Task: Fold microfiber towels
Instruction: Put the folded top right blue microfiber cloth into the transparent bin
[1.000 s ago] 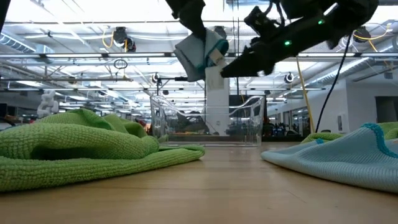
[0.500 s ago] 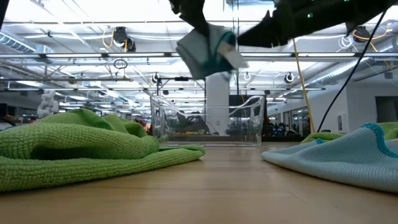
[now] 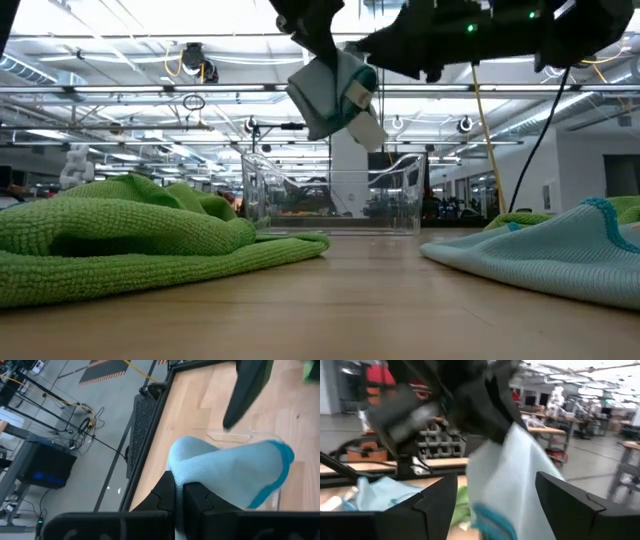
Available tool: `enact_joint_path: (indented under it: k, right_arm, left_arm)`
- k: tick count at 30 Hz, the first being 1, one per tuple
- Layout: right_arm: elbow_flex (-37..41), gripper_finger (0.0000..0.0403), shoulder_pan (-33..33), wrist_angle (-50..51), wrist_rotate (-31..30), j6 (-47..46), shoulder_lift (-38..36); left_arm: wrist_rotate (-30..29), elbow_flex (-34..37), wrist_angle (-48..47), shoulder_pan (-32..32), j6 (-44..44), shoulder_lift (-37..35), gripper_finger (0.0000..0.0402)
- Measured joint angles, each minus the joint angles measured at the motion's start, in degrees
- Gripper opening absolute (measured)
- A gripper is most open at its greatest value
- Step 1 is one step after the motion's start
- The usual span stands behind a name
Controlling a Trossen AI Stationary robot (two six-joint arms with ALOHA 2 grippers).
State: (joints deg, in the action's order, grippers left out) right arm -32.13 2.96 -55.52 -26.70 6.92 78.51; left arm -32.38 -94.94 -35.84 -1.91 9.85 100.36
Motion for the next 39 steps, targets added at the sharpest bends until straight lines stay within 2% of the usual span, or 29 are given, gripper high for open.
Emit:
enact_joint_path:
  k: [11, 15, 19, 21, 28, 33, 39]
  right_arm:
    - [0.0, 0.0199, -2.8, -4.6, -1.4, -0.1, 6.1]
    - [0.0, 0.0135, -3.7, -3.7, -2.5, -0.2, 6.7]
    - [0.0, 0.0038, -3.7, -0.8, -2.9, 2.3, 5.7]
    - [0.0, 0.0014, -3.7, 0.7, -3.5, 5.0, 3.9]
    - [-0.1, 0.0013, -6.9, 11.5, -2.3, 9.6, -5.5]
    - [-0.1, 0.0011, -11.0, 21.1, 6.0, 12.4, -8.5]
    - [-0.1, 0.0011, -14.7, 29.2, 13.0, 14.6, -8.6]
  left_arm:
    - [2.1, 0.0, 2.7, 0.1, 0.5, -0.1, 0.0011]
    - [2.1, 0.0, 2.9, 0.1, 0.5, -0.1, 0.0012]
    - [2.1, 0.0, 0.6, 0.1, 0.3, -0.1, 0.0008]
    - [2.1, 0.0, -1.1, 0.1, -0.2, 0.2, 0.0011]
    - [2.2, -0.2, -6.4, 0.1, -1.1, 2.3, 0.0014]
    - [3.2, -0.2, -6.9, 0.1, -0.2, 5.6, 0.0009]
    - [3.3, -0.1, -8.0, -0.1, 1.4, 9.7, 0.0037]
